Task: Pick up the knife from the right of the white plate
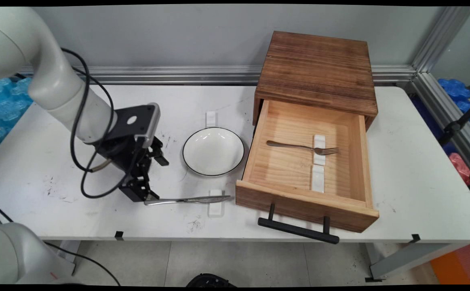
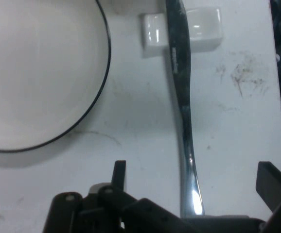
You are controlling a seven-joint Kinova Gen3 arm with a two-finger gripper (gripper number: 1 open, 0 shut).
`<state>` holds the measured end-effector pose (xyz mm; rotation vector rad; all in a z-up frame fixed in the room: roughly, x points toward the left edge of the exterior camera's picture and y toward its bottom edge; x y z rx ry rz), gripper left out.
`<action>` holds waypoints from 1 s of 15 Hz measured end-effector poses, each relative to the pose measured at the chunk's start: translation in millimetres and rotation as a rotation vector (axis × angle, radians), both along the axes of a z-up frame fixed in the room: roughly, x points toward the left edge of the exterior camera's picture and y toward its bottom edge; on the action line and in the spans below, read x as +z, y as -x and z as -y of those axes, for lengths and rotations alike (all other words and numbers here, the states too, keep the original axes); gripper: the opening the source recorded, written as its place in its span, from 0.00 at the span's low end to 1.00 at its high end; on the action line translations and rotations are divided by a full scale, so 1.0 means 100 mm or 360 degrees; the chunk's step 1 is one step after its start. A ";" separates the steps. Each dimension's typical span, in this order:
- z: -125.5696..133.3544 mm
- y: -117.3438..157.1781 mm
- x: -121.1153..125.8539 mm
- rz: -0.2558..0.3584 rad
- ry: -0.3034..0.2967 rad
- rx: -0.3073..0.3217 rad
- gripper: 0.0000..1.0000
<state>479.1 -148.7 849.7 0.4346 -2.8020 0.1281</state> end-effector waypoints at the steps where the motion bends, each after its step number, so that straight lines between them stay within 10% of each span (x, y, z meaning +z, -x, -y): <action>1: 0.01 0.02 -0.06 -0.0010 0.0003 -0.0011 1.00; 15: 0.06 0.19 -0.48 -0.0077 -0.0059 0.0072 1.00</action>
